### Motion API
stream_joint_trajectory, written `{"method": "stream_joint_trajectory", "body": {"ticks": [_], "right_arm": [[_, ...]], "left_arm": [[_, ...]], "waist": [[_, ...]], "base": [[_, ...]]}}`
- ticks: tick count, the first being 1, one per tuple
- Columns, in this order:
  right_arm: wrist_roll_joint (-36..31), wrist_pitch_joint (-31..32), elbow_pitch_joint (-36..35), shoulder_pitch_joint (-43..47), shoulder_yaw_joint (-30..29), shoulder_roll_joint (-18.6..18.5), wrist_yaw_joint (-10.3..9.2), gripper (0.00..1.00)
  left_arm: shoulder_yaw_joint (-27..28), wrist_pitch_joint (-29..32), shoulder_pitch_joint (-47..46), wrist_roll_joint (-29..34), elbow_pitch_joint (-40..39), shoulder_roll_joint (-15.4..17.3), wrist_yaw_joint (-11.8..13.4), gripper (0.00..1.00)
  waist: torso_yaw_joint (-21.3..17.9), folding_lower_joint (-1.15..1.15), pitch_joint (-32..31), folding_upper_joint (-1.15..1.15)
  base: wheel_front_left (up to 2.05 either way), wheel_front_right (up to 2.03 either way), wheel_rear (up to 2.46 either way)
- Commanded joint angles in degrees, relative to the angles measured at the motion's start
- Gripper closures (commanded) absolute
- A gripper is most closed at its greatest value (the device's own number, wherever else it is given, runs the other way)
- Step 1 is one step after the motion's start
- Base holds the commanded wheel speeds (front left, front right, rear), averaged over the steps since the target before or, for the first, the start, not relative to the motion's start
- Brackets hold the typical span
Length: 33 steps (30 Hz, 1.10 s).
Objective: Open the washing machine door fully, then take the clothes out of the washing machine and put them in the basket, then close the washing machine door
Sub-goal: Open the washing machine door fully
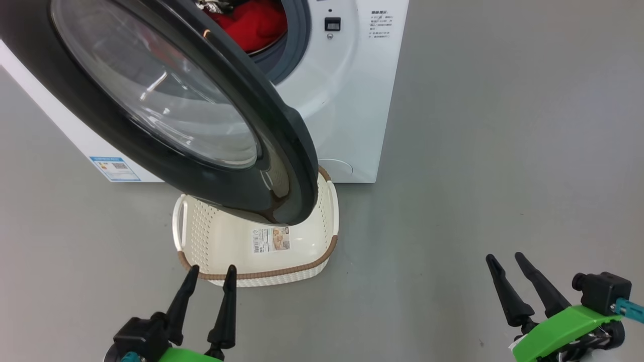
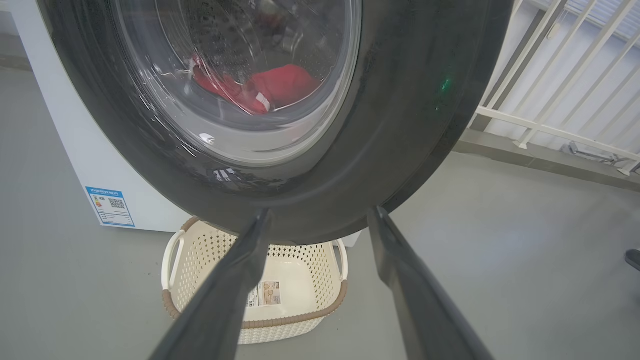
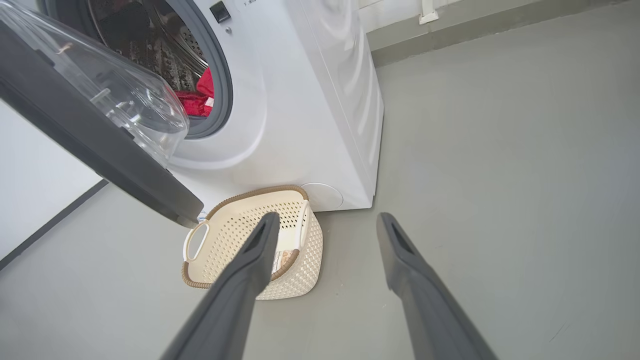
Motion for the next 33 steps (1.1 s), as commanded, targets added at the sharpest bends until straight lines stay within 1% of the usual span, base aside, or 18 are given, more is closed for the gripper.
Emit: {"method": "stream_joint_trajectory", "body": {"ticks": [1, 6, 13, 23, 33], "right_arm": [[-2.2, -0.8, -1.7, 1.1, -0.4, -0.5, 0.02, 0.00], [-10.0, -0.8, -4.4, 3.4, -5.5, 2.0, 0.02, 0.00], [-17.8, -0.8, -7.4, 5.8, -9.8, 4.7, 0.02, 0.00], [-23.1, -0.8, -12.7, 7.7, -13.7, 7.2, 0.02, 0.00], [-25.7, -0.8, -17.6, 9.2, -16.7, 8.8, 0.02, 0.00]], "left_arm": [[1.7, -0.7, -0.1, 0.4, -0.9, 0.6, -0.3, 0.00], [1.5, -0.7, -0.2, 0.4, -0.8, 0.6, -0.3, 0.00], [1.3, -0.7, 0.1, 0.3, -0.7, 0.6, -0.4, 0.00], [1.4, -0.7, 0.2, 0.3, -0.7, 0.6, -0.5, 0.00], [1.4, -0.7, 0.2, 0.3, -1.0, 0.6, -0.6, 0.00]], "waist": [[0.0, 0.00, -0.1, 0.00], [0.2, 0.00, -0.4, 0.00], [0.4, 0.00, -0.8, 0.00], [0.5, 0.00, -1.2, 0.00], [0.6, 0.00, -1.2, 0.00]], "base": [[0.00, 0.00, 0.00], [0.00, 0.00, 0.00], [0.00, 0.00, 0.00], [0.00, 0.00, 0.00], [0.00, 0.00, 0.00]]}}
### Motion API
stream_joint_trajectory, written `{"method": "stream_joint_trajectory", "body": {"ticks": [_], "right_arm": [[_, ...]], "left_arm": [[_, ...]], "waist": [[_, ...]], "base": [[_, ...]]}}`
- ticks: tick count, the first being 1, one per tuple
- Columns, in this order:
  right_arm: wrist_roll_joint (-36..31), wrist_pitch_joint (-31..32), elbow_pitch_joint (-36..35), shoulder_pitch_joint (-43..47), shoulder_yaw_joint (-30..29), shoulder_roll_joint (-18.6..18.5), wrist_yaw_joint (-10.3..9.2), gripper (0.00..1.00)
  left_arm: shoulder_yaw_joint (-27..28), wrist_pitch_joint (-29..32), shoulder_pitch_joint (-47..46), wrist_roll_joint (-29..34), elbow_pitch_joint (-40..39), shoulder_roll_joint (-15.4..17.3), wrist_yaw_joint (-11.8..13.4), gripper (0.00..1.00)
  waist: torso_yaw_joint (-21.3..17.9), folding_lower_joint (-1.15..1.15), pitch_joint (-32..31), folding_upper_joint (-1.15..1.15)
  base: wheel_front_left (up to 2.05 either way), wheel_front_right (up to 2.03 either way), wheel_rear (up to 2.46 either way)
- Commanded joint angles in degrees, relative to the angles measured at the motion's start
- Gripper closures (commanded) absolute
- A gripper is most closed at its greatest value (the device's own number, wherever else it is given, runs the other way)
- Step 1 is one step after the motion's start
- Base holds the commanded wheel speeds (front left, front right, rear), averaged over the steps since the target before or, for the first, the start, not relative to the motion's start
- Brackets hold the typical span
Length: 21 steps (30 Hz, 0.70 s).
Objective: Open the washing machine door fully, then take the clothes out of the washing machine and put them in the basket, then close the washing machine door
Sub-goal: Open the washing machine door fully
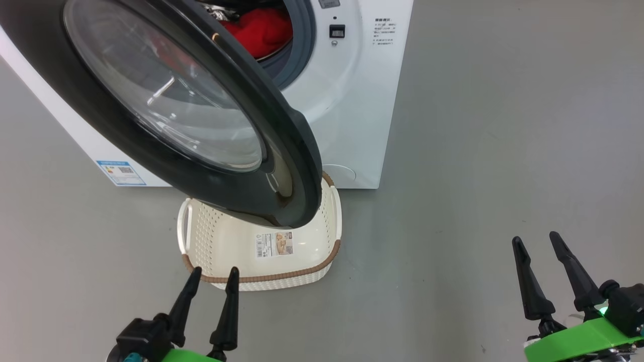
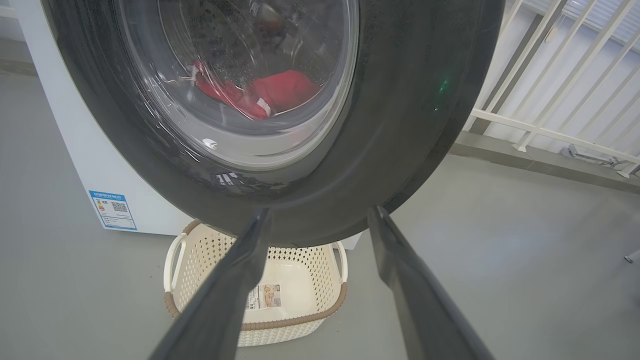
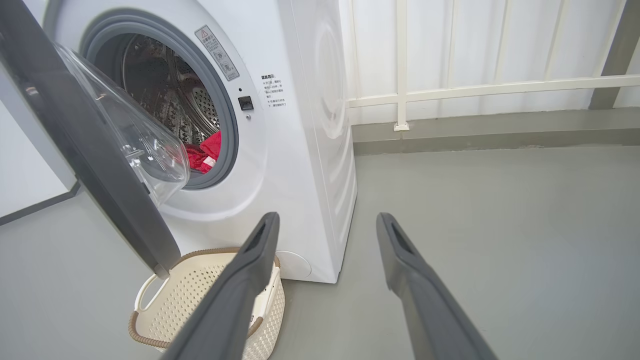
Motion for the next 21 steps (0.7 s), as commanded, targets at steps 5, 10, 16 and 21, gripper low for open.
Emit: {"method": "stream_joint_trajectory", "body": {"ticks": [5, 10, 16, 21], "right_arm": [[-2.0, -0.5, -0.7, 1.4, 0.5, -0.2, 0.02, 0.00], [-2.4, -0.5, -0.4, 1.5, 0.1, 0.3, 0.02, 0.00], [-2.5, -0.5, -0.8, 1.3, -0.1, 0.3, 0.02, 0.00], [-2.6, -0.5, -1.0, 1.3, -0.2, 0.3, 0.02, 0.00]], "left_arm": [[1.8, -0.7, 0.0, 0.3, -1.3, 0.6, -0.6, 0.00], [2.0, -0.7, 0.0, 0.4, -1.4, 0.6, -0.6, 0.00], [2.0, -0.7, -0.1, 0.4, -1.4, 0.6, -0.7, 0.00], [1.9, -0.7, -0.2, 0.4, -1.3, 0.6, -0.7, 0.00]], "waist": [[0.0, 0.00, 0.0, 0.00], [0.0, 0.00, 0.0, 0.00], [-0.1, 0.00, 0.1, 0.00], [0.1, 0.00, 0.0, 0.00]], "base": [[0.00, 0.00, 0.00], [0.00, 0.00, 0.00], [0.00, 0.00, 0.00], [0.00, 0.00, 0.00]]}}
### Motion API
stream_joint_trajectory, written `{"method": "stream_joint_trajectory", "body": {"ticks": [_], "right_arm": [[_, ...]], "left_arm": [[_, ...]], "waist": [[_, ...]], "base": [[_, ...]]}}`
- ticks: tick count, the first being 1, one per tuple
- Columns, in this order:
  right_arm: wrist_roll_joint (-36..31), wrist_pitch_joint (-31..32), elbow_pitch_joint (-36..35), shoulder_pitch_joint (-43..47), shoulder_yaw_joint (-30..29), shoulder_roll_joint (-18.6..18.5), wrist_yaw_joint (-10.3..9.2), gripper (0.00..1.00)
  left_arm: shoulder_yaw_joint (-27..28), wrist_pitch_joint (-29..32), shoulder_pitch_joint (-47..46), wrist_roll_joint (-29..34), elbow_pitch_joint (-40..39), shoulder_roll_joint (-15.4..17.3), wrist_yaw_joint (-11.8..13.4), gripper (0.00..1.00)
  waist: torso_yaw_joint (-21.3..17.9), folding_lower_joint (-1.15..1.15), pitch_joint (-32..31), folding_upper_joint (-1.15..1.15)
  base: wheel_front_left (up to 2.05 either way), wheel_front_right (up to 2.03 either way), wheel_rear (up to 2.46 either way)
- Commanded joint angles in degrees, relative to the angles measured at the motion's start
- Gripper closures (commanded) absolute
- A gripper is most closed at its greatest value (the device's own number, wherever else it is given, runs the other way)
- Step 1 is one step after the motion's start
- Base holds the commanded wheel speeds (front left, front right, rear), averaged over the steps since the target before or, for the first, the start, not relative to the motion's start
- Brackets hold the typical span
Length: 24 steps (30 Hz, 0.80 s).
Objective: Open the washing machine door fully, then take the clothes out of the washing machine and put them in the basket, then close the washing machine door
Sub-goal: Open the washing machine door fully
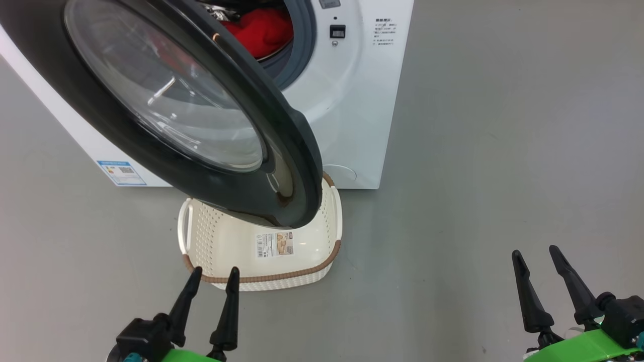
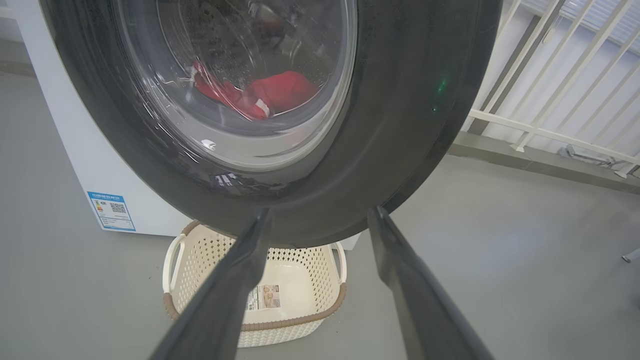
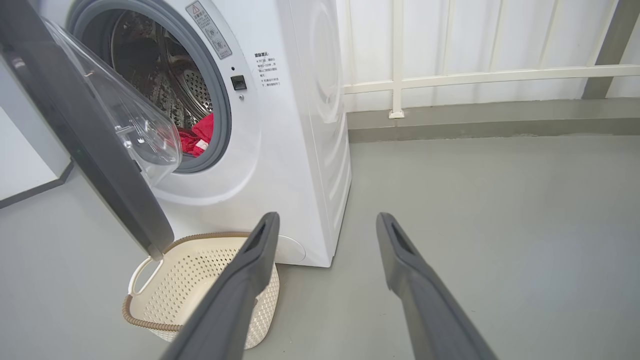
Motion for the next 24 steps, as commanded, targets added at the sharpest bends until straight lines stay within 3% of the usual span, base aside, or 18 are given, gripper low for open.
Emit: {"method": "stream_joint_trajectory", "body": {"ticks": [1, 5, 6, 7, 8, 13, 19, 24], "right_arm": [[-0.5, -0.5, -1.6, -0.8, 1.0, -0.7, 0.02, 0.00], [2.4, -0.5, -1.0, -1.3, 2.9, -0.2, 0.02, 0.00], [3.6, -0.5, -0.9, -1.6, 3.7, -0.3, 0.02, 0.18], [5.0, -0.5, -0.8, -2.0, 4.5, -0.2, 0.02, 0.67], [6.6, -0.5, -0.8, -2.5, 5.0, -0.1, 0.02, 1.00], [13.8, -0.5, -2.5, -6.8, 8.8, -0.4, 0.02, 1.00], [20.0, -0.5, -4.3, -11.3, 9.1, 0.2, 0.02, 1.00], [32.1, -0.5, -5.4, -16.3, 9.6, 1.2, 0.02, 1.00]], "left_arm": [[1.8, -0.7, -0.1, 0.4, -1.3, 0.6, -0.3, 0.00], [1.7, -0.7, 0.0, 0.3, -1.3, 0.6, -0.2, 0.00], [1.6, -0.7, 0.0, 0.3, -1.3, 0.6, -0.2, 0.00], [1.6, -0.7, 0.0, 0.3, -1.2, 0.6, -0.2, 0.00], [1.6, -0.7, 0.0, 0.2, -1.3, 0.6, -0.2, 0.00], [1.2, -0.7, 0.0, -0.2, -1.3, 0.6, 0.0, 0.00], [0.9, -0.7, 0.0, -0.5, -1.5, 0.6, 0.1, 0.00], [0.1, -0.7, -0.2, -0.7, -1.4, 0.6, 0.1, 0.00]], "waist": [[0.1, 0.00, -0.1, 0.00], [0.4, 0.00, -0.2, 0.00], [0.5, 0.00, -0.2, 0.00], [0.6, 0.00, -0.2, 0.00], [0.7, 0.00, -0.2, 0.00], [1.6, 0.00, 0.0, 0.00], [2.6, 0.00, 0.2, 0.00], [4.1, 0.00, 0.5, 0.00]], "base": [[0.00, 0.00, 0.00], [0.00, 0.00, 0.00], [0.00, 0.00, 0.00], [0.00, 0.00, 0.00], [0.00, 0.00, 0.00], [0.00, 0.00, 0.00], [0.00, 0.00, 0.00], [0.00, 0.00, 0.00]]}}
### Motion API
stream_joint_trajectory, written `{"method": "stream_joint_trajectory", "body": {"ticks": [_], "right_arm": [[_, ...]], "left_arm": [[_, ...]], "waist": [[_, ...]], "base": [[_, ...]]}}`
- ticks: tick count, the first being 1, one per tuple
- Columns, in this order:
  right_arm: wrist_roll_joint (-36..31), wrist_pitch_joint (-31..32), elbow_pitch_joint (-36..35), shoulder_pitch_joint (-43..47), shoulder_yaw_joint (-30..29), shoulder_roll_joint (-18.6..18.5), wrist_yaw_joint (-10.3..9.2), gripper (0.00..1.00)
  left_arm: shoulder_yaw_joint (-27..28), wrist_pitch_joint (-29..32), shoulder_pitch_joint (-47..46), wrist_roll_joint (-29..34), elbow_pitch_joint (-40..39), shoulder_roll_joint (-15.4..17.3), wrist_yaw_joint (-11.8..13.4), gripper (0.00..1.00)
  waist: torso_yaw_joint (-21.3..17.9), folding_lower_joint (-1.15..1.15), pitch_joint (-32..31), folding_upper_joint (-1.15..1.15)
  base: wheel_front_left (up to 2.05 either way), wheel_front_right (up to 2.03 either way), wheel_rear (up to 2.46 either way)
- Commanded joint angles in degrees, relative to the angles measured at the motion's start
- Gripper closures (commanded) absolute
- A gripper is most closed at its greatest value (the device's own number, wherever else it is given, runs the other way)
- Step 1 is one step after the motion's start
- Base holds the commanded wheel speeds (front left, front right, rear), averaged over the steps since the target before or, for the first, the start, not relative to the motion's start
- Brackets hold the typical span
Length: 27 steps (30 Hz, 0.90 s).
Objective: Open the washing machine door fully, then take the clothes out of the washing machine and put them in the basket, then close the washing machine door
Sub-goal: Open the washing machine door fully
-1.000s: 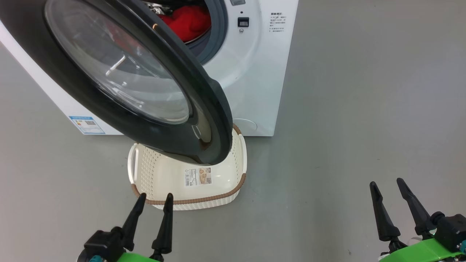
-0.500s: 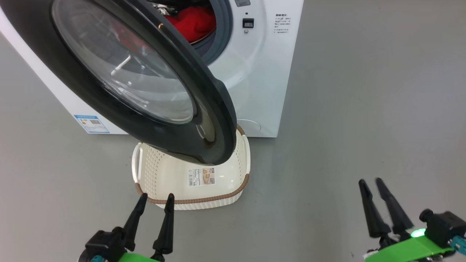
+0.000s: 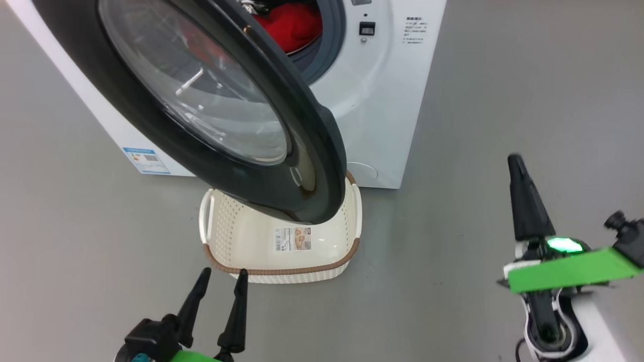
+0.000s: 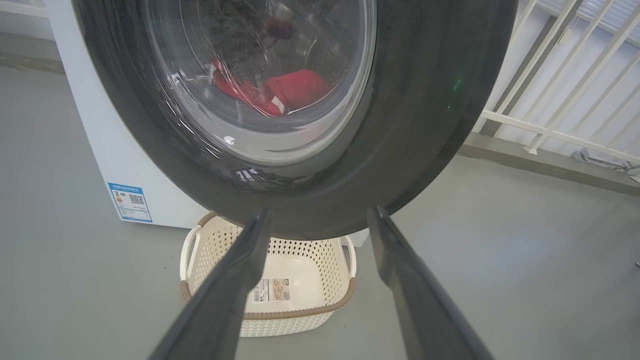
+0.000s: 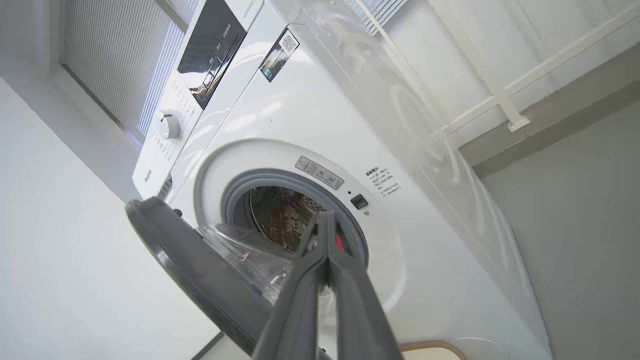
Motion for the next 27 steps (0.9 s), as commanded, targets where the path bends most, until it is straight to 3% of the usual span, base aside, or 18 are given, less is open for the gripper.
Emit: {"method": "stream_joint_trajectory", "body": {"ticks": [1, 7, 13, 20, 27], "right_arm": [[3.1, -0.4, -1.6, -2.6, 1.7, 0.1, 0.02, 1.00], [17.8, -0.4, -1.8, -9.3, 2.8, -1.8, 0.02, 1.00], [32.0, 1.8, -0.8, -15.1, 7.5, -4.7, 0.02, 1.00], [48.7, 22.0, 6.1, -19.4, 5.8, -4.5, 0.02, 1.00], [54.7, 40.3, 16.4, -23.2, 2.3, -3.7, 0.02, 1.00]], "left_arm": [[1.4, -0.7, -0.3, -0.6, -1.3, 0.6, 0.1, 0.00], [0.0, -0.7, -0.8, -1.2, -1.4, 0.6, 0.3, 0.00], [-1.7, -0.7, -1.4, -2.1, -1.4, 0.6, 0.5, 0.00], [-4.0, -0.7, -2.2, -3.3, -1.4, 0.6, 0.8, 0.00], [-6.0, -0.7, -2.3, -4.8, -1.6, 0.6, 1.3, 0.00]], "waist": [[0.7, 0.00, 0.3, 0.00], [2.7, 0.00, 0.9, 0.00], [5.1, 0.00, 2.0, 0.00], [7.9, 0.00, 3.1, 0.00], [10.1, 0.00, 3.9, 0.00]], "base": [[0.00, 0.00, 0.00], [0.00, 0.00, 0.00], [0.00, 0.00, 0.00], [0.00, 0.00, 0.00], [0.00, 0.00, 0.00]]}}
